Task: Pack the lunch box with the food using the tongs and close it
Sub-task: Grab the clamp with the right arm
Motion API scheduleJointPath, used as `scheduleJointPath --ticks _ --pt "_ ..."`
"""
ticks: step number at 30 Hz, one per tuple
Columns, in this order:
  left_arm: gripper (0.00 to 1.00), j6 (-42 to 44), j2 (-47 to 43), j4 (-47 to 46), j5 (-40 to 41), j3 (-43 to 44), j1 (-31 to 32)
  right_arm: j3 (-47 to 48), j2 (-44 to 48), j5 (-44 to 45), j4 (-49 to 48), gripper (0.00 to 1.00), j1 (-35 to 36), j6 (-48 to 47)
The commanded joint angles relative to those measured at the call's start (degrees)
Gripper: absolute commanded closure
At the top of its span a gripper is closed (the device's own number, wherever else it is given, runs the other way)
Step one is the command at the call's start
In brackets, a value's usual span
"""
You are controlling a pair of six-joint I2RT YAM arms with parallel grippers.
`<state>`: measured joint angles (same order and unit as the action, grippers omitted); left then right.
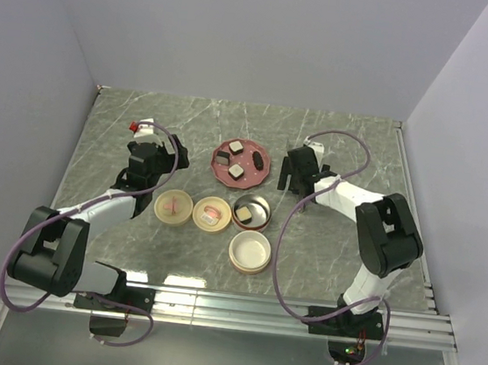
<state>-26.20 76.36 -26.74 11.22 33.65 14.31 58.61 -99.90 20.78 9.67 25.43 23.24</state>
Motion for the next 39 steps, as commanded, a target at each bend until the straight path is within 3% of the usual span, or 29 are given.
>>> scheduleJointPath --ticks 1,10,13,19,25,26,32,39 --pt "0.01 -0.17 0.55 -2.26 -0.85 0.89 -0.24 2.38 -2.23 -0.46 -0.80 0.02 -0.73 0.66" --pt "0.00 -0.26 0.28 -2.88 -0.94 0.54 -0.15 5.72 -6.27 -3.20 0.87 0.02 -1.88 3.38" --pt "0.00 -0.26 0.37 -3.05 -0.94 0.54 -0.24 7.39 -7.94 -2.58 2.28 0.07 -1.88 4.35" --pt "0.01 -0.17 0.02 -3.14 -0.94 0.36 -0.16 8.01 -9.18 -2.23 3.16 0.30 -1.79 5.49" --pt "0.00 -0.26 -0.16 -3.05 -1.12 0.19 -0.24 6.70 -9.17 -1.97 3.77 0.58 -1.61 6.64" --pt "0.01 -0.26 -0.16 -3.05 -1.20 0.19 -0.24 6.61 -9.18 -1.88 3.86 0.67 -1.35 6.64" --pt "0.00 -0.26 -0.51 -3.23 -1.29 -0.07 -0.16 5.73 -8.47 -0.65 4.13 0.83 -0.30 6.37" --pt "0.00 -0.35 0.28 -3.14 -1.29 0.19 -0.24 3.09 -2.50 -1.17 3.43 0.93 -0.21 4.53"
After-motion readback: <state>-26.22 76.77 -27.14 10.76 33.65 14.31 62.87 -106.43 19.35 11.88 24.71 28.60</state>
